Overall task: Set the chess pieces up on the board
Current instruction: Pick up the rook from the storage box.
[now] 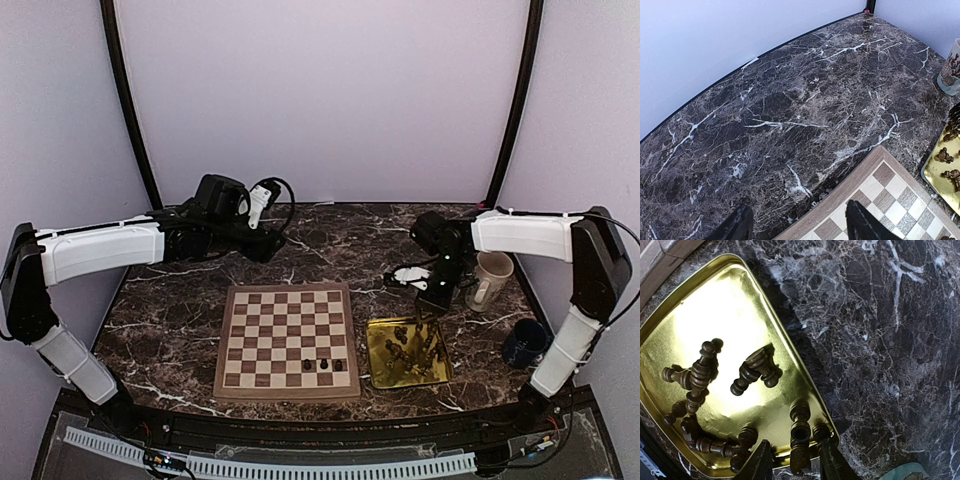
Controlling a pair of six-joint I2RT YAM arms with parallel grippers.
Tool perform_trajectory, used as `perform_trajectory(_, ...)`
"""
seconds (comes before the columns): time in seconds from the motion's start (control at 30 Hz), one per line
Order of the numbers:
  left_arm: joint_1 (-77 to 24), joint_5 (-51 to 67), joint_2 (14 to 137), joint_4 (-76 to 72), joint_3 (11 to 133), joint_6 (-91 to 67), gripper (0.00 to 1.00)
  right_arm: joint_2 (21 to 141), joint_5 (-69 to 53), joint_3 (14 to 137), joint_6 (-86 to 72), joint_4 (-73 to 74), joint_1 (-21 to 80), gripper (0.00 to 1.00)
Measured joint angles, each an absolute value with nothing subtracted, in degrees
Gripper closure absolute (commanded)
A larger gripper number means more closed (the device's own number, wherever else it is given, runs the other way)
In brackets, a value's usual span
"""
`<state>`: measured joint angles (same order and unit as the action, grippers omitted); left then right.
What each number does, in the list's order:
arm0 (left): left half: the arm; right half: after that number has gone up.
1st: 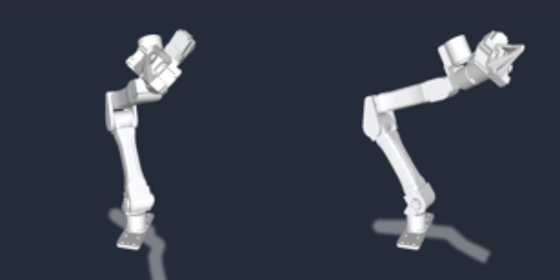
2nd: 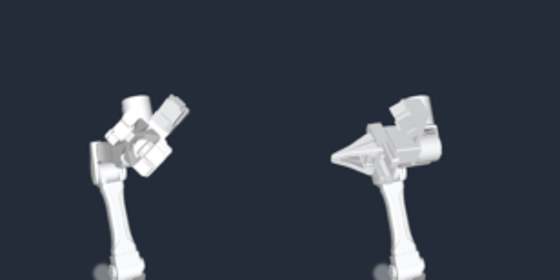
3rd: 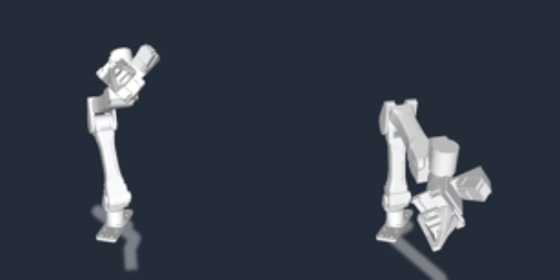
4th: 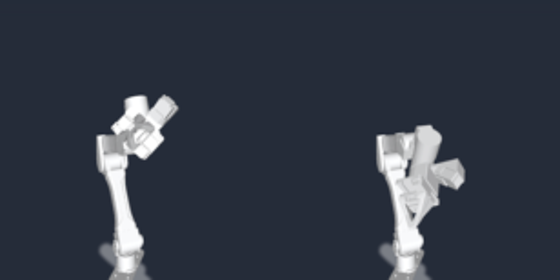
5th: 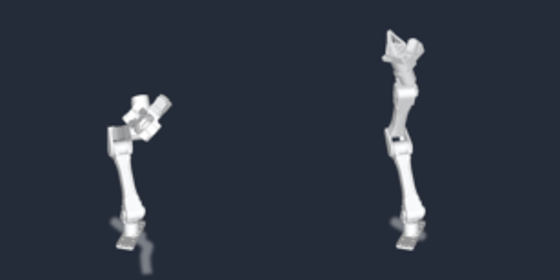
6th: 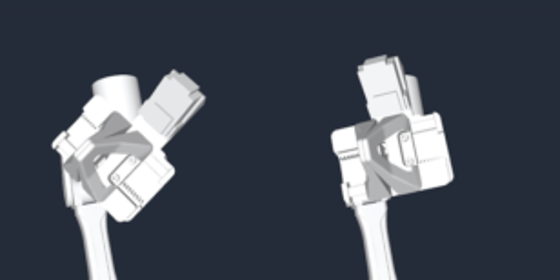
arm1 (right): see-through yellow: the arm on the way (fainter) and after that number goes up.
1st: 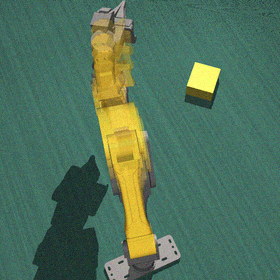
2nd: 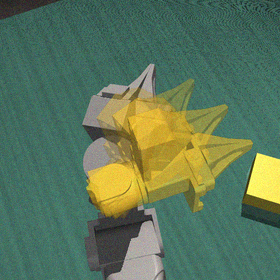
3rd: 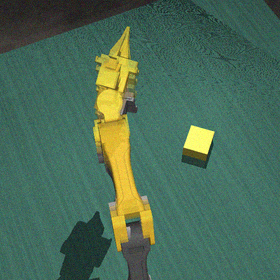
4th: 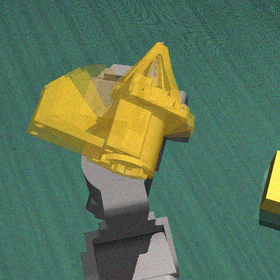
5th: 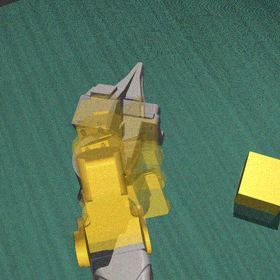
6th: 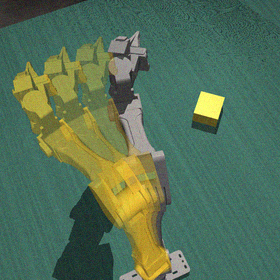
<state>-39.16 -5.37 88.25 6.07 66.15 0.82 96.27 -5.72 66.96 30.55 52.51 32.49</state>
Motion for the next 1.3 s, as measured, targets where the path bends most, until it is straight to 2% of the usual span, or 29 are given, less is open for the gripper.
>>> perform_trajectory(0.57, -39.13, -5.08, 88.25, 6.07, 66.15, 0.82, 0.34, 100.71, -6.61, 67.00, 29.54, 52.01, 32.49, 0.76)
perform_trajectory(0.93, -39.16, -5.02, 88.23, 6.07, 66.15, 0.82, 0.34, 102.13, -8.05, 67.18, 29.61, 51.05, 32.51, 0.86)
perform_trajectory(1.3, -39.16, -5.02, 88.25, 6.09, 66.15, 0.82, 0.34, 100.55, -7.79, 70.72, 29.63, 54.19, 34.48, 0.88)
